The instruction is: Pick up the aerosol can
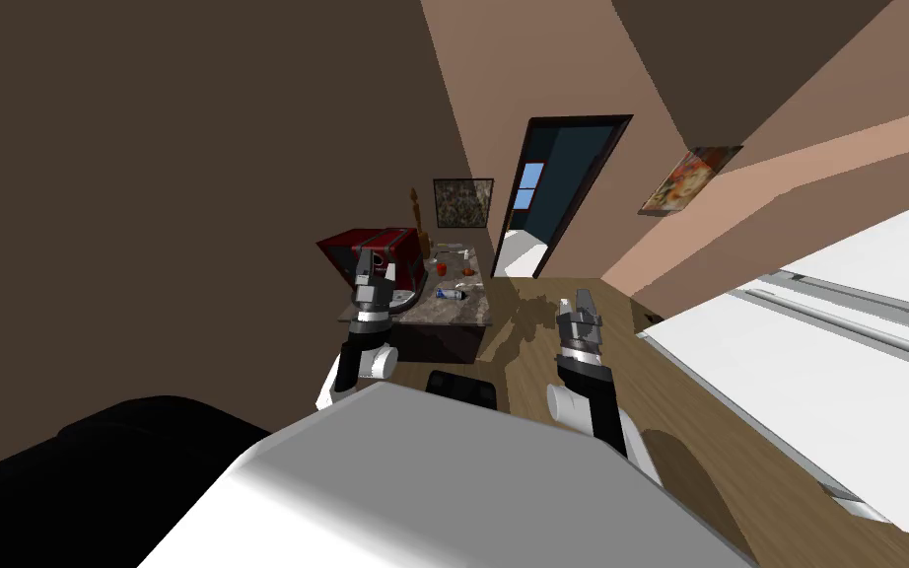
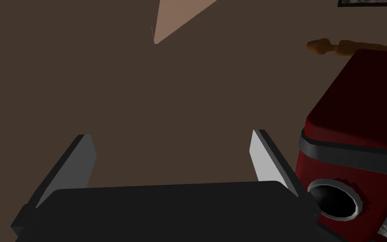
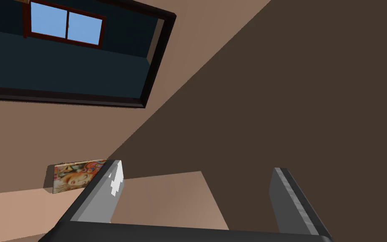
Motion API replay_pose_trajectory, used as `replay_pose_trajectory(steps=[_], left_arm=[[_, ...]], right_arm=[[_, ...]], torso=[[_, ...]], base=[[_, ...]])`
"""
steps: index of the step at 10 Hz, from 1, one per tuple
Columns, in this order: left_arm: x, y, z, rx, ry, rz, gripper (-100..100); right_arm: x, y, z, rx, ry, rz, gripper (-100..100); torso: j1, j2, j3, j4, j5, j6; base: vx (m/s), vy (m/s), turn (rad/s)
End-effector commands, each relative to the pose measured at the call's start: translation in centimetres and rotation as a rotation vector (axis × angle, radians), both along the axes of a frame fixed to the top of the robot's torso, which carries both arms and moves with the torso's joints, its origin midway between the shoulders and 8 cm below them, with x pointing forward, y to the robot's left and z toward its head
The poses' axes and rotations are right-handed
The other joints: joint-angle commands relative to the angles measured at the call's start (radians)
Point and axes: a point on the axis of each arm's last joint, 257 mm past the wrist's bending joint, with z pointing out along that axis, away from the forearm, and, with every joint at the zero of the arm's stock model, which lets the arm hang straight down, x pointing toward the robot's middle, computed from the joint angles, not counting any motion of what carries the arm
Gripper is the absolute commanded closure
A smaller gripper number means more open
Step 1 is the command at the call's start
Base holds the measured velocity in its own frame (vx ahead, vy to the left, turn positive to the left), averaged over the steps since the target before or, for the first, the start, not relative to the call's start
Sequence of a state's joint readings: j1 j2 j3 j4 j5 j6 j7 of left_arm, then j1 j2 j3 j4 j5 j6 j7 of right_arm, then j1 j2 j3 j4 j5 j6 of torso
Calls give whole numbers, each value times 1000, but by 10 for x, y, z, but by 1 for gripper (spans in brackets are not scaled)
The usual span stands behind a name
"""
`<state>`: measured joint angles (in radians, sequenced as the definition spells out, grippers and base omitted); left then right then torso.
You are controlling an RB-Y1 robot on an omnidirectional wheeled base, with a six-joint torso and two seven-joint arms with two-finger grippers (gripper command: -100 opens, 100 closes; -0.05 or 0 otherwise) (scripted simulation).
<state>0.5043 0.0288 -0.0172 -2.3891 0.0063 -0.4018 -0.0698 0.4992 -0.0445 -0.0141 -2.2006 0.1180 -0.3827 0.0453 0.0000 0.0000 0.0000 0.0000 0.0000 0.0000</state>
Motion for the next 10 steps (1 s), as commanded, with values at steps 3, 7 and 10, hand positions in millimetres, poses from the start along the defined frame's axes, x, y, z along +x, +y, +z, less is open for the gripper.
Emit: replay_pose_trajectory(steps=[3, 7, 10], left_arm=[[20, 3, -15, 12, 67, -53, -100], [50, 20, -36, -15, 163, -103, -100], [76, 42, -51, -57, 244, -129, -100]], right_arm=[[0, 0, 0, 0, 0, 0, 0], [0, 0, 0, 0, 0, 0, 0], [0, 0, 0, 0, 0, 0, 0]], torso=[[-2, 2, 1, 0, 0, 0], [-3, 4, 2, 1, -1, 0], [-4, 5, 3, 1, -1, 0]], base=[[-41, -38, -90], [-63, -55, -137], [-78, -70, -159]])
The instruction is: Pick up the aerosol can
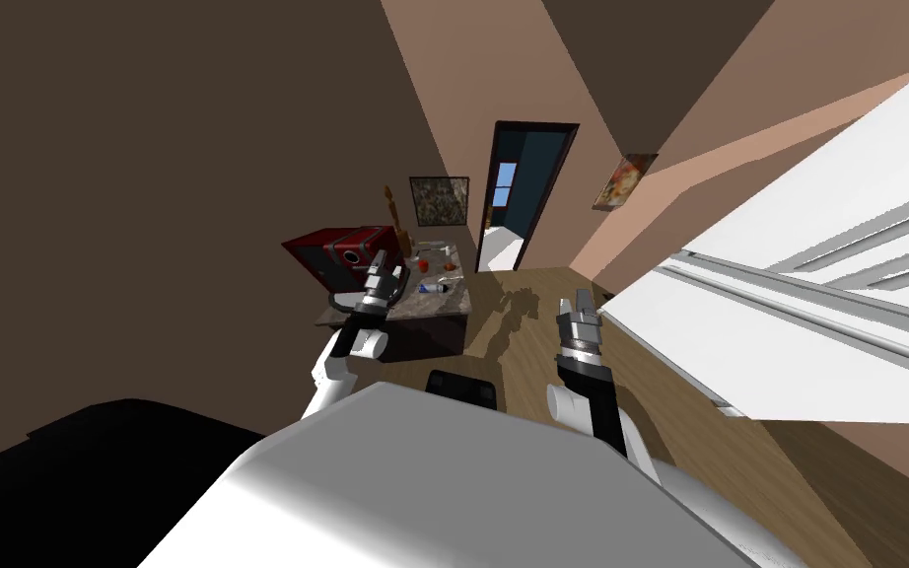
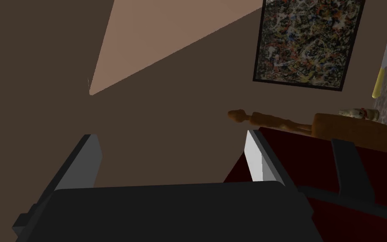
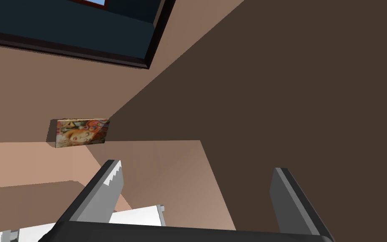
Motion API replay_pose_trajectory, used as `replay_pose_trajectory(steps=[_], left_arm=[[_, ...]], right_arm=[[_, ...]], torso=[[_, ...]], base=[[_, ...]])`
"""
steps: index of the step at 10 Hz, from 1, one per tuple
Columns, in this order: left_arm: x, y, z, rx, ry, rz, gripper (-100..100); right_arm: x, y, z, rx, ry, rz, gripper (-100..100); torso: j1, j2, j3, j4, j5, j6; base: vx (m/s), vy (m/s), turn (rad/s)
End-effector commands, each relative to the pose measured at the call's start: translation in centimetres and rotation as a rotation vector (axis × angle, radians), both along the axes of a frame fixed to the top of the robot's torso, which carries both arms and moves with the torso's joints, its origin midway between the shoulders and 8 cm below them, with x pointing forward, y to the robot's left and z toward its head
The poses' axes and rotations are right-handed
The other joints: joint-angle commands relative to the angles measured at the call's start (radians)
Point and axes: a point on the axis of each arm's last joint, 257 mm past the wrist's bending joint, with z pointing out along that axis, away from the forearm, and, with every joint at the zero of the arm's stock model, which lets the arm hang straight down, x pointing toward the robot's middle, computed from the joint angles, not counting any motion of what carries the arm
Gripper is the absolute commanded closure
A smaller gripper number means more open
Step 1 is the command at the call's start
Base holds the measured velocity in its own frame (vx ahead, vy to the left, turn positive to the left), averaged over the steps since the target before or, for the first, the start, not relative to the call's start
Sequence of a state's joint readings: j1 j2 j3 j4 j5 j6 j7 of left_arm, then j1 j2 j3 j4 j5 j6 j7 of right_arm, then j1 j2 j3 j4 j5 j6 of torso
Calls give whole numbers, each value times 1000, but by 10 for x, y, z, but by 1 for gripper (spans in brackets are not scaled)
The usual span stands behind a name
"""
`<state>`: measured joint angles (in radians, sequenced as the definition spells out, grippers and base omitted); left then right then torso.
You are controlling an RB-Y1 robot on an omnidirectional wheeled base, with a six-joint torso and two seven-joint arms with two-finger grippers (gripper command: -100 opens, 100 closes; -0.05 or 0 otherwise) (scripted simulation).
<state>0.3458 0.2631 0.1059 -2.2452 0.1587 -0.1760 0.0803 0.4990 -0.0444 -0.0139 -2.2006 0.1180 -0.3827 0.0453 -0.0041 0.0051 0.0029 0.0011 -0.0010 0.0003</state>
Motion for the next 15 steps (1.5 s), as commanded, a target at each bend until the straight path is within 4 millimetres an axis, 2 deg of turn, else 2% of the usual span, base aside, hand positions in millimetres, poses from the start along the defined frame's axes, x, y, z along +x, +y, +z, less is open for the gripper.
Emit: replay_pose_trajectory(steps=[1, 7, 8, 10, 11, 13, 14, 15], left_arm=[[15, 14, -12, -29, 52, -9, -100], [62, 72, -38, -150, 231, -14, -100], [63, 73, -41, -151, 243, -11, -100], [74, 92, -51, -193, 305, -6, -100], [75, 93, -55, -195, 320, -2, -100], [85, 112, -70, -236, 397, 11, -100], [85, 113, -73, -237, 407, 14, -100], [88, 122, -81, -257, 448, 22, -100]], right_arm=[[0, 0, 0, 0, 0, 0, 0], [0, 0, 0, 0, 0, 0, 0], [0, 0, 0, 0, 0, 0, 0], [0, 0, 0, 0, 0, 0, 0], [0, 0, 0, 0, 0, 0, 0], [0, 0, 0, 0, 0, 0, 0], [0, 0, 0, 0, 0, 0, 0], [0, 0, 0, 0, 0, 0, 0]], torso=[[0, 0, 0, 0, 0, 0], [-1, -1, 0, 0, 0, 0], [-1, -1, -1, 0, 0, 0], [1, -3, -2, -1, 0, -1], [1, -4, -2, -1, 0, 0], [1, -4, -2, -1, 0, -1], [0, -5, -3, -1, 0, -1], [1, -5, -3, -1, 0, -1]], base=[[-89, -81, -166], [-60, -95, -159], [-26, -67, -16], [-9, -64, -94], [2, -51, -31], [9, -72, -56], [13, -57, -17], [20, -48, -28]])
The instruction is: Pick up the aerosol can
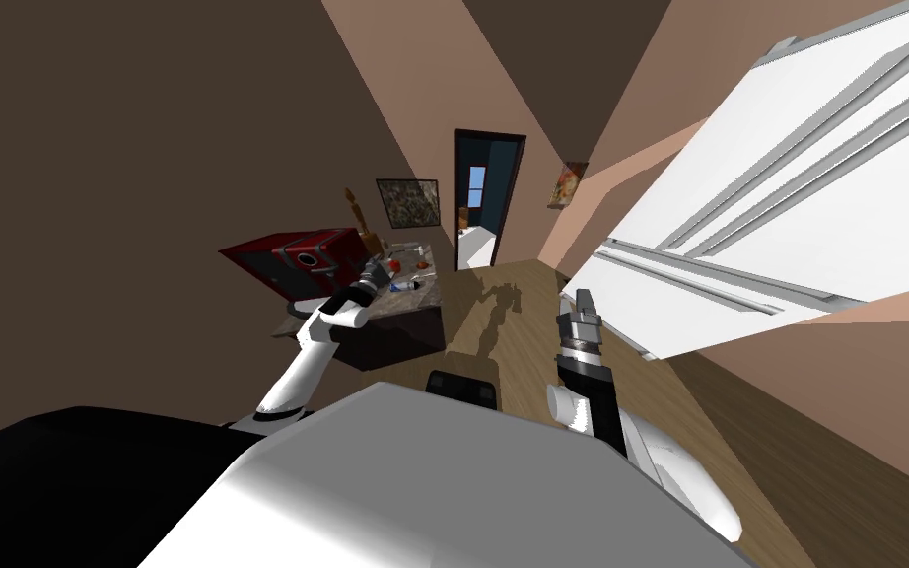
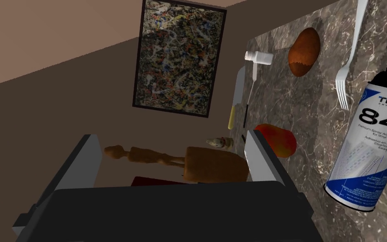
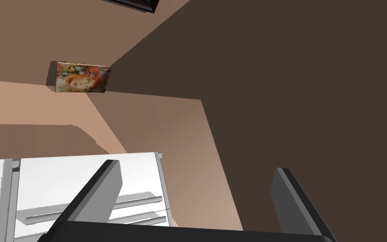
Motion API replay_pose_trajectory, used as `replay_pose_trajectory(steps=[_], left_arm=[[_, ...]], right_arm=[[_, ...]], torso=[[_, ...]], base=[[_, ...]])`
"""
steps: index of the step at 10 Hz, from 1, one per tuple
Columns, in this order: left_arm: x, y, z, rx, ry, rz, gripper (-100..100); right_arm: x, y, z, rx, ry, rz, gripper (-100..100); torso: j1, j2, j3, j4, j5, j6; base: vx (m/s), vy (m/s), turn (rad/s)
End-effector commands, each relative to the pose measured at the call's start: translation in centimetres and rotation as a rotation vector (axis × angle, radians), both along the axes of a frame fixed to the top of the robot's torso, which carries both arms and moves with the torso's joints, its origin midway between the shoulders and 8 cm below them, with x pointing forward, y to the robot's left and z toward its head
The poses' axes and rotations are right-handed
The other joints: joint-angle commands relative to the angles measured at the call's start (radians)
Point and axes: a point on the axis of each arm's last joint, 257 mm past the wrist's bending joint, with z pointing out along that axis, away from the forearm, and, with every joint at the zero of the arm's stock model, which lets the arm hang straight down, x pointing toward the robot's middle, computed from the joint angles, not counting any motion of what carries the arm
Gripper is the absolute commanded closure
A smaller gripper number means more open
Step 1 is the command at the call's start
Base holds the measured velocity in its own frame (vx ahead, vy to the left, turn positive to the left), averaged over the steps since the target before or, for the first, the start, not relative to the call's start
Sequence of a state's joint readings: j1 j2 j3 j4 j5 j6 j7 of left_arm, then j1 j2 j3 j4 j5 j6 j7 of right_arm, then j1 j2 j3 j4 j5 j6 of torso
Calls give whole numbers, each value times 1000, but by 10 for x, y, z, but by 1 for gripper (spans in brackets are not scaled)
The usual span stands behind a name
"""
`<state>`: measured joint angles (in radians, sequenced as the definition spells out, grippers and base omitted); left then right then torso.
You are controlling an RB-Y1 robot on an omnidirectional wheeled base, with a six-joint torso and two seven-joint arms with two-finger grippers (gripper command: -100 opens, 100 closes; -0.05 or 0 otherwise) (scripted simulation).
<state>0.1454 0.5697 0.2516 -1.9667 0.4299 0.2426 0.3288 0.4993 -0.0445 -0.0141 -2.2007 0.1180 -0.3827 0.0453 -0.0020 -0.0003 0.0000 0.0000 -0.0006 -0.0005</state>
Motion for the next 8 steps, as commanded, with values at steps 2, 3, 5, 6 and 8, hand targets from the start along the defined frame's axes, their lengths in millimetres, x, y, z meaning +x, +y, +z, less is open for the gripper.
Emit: replay_pose_trajectory(steps=[2, 3, 5, 6, 8], left_arm=[[4, 14, -17, -30, 76, 14, -100], [6, 22, -25, -46, 114, 21, -100], [6, 32, -41, -63, 177, 35, -100], [6, 32, -43, -64, 185, 36, -100], [5, 41, -56, -80, 240, 48, -100]], right_arm=[[0, 0, 0, 0, 0, 0, 0], [0, 0, 0, 0, 0, 0, 0], [0, 0, 0, 0, 0, 0, 0], [0, 0, 0, 0, 0, 0, 0], [0, 0, 0, 0, 0, 0, 0]], torso=[[1, 0, 0, 0, 0, 0], [1, -1, 0, 0, 0, 0], [0, -2, -1, 0, 0, 0], [0, -2, -1, 0, 0, 0], [1, -2, -1, 0, 0, 0]], base=[[28, -41, -16], [55, -72, -26], [46, -51, 1], [37, -34, -1], [45, -34, 4]])
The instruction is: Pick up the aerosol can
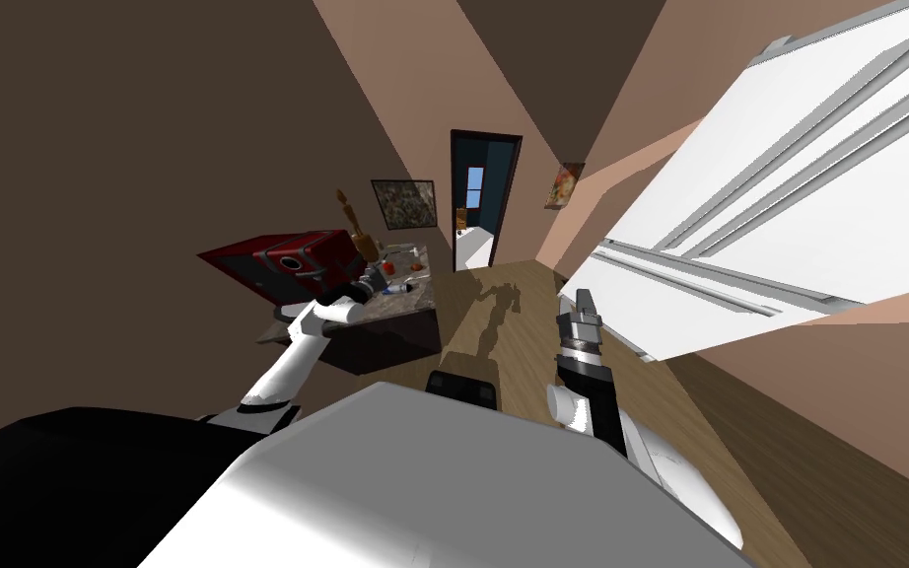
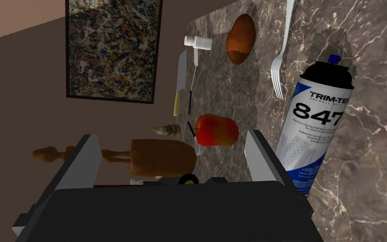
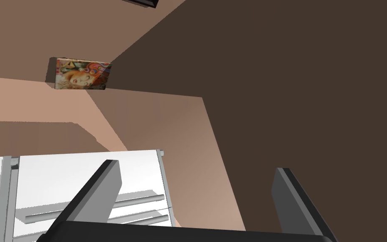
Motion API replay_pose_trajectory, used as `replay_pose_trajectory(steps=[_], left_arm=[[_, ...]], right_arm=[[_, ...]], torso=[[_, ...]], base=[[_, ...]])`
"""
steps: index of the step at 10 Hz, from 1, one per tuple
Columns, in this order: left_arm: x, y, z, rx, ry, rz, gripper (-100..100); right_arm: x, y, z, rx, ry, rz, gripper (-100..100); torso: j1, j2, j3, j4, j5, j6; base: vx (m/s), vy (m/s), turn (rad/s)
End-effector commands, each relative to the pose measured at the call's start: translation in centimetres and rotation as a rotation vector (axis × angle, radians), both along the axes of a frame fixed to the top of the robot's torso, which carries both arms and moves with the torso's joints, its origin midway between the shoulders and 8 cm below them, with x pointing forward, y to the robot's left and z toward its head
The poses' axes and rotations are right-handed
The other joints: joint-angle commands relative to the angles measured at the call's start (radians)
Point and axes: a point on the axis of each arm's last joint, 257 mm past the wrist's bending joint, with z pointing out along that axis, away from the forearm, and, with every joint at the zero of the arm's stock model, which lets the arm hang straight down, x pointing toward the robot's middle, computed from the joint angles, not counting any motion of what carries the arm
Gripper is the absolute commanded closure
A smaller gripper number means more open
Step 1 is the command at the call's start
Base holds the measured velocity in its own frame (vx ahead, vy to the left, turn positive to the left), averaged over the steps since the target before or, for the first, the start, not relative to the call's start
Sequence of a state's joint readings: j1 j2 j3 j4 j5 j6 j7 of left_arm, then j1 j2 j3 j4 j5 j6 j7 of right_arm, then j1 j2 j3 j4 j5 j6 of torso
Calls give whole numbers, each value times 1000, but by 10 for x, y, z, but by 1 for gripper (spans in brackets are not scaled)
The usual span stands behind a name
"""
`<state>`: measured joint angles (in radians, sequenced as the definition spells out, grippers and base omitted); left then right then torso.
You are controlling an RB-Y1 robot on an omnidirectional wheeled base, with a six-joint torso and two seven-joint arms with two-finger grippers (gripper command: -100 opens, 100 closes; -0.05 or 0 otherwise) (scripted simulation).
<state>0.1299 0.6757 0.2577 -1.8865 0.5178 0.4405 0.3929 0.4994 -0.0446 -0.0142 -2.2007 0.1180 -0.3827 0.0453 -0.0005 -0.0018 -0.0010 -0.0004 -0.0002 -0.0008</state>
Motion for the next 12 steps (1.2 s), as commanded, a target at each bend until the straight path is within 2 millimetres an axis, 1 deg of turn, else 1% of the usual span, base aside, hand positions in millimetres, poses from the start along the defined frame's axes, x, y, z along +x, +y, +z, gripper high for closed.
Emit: replay_pose_trajectory(steps=[1, 2, 3, 5, 6, 7, 8, 9, 10, 12], left_arm=[[-1, 11, -17, -17, 63, 14, -100], [-3, 18, -27, -30, 105, 24, -100], [-4, 19, -31, -31, 120, 28, -100], [-12, 33, -57, -57, 219, 52, -100], [-14, 33, -60, -58, 234, 55, -100], [-20, 40, -75, -71, 289, 70, -100], [-20, 40, -75, -71, 290, 70, -100], [-27, 46, -88, -83, 341, 84, -100], [-27, 46, -88, -83, 344, 85, -100], [-42, 58, -113, -106, 440, 113, -100]], right_arm=[[0, 0, 0, 0, 0, 0, 0], [0, 0, 0, 0, 0, 0, 0], [0, 0, 0, 0, 0, 0, 0], [0, 0, 0, 0, 0, 0, 0], [0, 0, 0, 0, 0, 0, 0], [0, 0, 0, 0, 0, 0, 0], [0, 0, 0, 0, 0, 0, 0], [0, 0, 0, 0, 0, 0, 0], [0, 0, 0, 0, 0, 0, 0], [0, 0, 0, 0, 0, 0, 0]], torso=[[0, 0, 0, 0, 0, 0], [-1, -1, 0, 0, 0, 0], [-1, -3, -1, 0, 0, 0], [-1, -2, -1, 0, 0, 0], [-1, -2, -1, 0, 0, 0], [-1, -2, -1, 0, 0, 0], [0, -3, -2, -1, 0, 0], [0, -2, -1, 0, 0, 0], [0, -2, -1, 0, 0, 0], [1, -1, -1, 0, 0, 0]], base=[[55, -43, 7], [95, -48, 23], [70, -36, 12], [71, -50, 20], [69, -41, 14], [86, -31, 11], [65, -25, 14], [69, -25, 14], [55, -16, 11], [90, -27, 14]])
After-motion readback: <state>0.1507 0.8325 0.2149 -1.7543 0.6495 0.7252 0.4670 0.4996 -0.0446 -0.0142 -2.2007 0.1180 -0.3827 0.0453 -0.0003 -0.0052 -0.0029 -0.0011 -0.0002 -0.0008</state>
